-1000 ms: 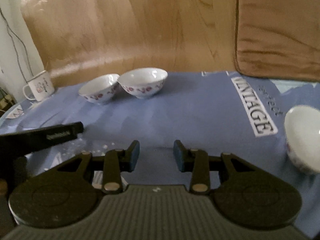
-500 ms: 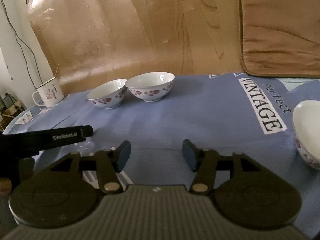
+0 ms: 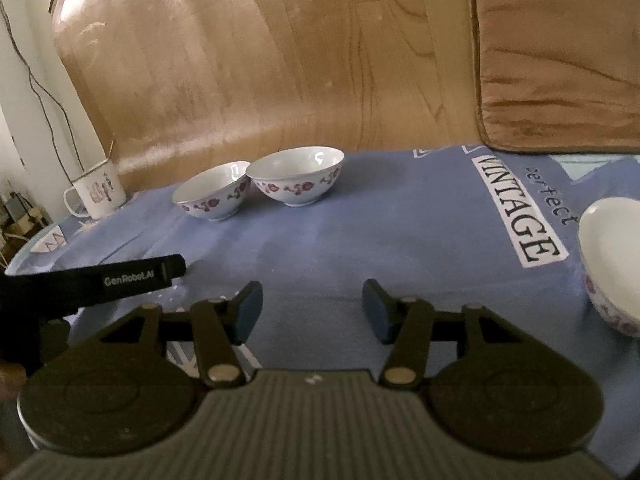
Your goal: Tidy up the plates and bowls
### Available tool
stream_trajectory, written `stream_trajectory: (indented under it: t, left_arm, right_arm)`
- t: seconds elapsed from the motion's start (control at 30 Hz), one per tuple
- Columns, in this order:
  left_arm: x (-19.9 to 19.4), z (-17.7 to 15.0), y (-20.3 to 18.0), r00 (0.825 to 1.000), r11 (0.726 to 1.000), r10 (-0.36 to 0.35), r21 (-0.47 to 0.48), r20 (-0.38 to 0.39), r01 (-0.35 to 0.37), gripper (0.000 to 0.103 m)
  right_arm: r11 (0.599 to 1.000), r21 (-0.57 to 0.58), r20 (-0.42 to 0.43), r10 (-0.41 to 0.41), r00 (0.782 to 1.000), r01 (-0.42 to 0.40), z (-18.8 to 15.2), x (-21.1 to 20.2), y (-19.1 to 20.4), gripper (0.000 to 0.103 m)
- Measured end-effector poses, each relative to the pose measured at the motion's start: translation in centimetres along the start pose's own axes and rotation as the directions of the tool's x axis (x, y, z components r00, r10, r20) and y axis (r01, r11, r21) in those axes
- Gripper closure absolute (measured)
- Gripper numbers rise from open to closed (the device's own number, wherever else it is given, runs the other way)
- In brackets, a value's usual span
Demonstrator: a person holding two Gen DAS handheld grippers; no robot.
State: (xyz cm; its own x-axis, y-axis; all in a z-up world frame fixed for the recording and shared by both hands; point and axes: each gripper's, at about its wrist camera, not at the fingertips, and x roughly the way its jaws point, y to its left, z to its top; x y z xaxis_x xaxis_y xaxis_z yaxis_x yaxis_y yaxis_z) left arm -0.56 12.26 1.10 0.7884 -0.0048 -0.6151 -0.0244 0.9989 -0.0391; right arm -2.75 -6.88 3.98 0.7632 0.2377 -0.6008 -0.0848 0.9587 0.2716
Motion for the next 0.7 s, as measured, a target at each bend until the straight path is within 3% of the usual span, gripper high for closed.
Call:
stream_trajectory:
  t: [0.7]
  left_arm:
    - [-0.11,0.07,-0.10,1.000,1.000,-0.017,-0.001,0.002,0.017,0.048]
  right_arm:
    - [0.999,-0.015,0.003,-0.047,0.999,0.047,0.10,-0.02,0.22,0.050]
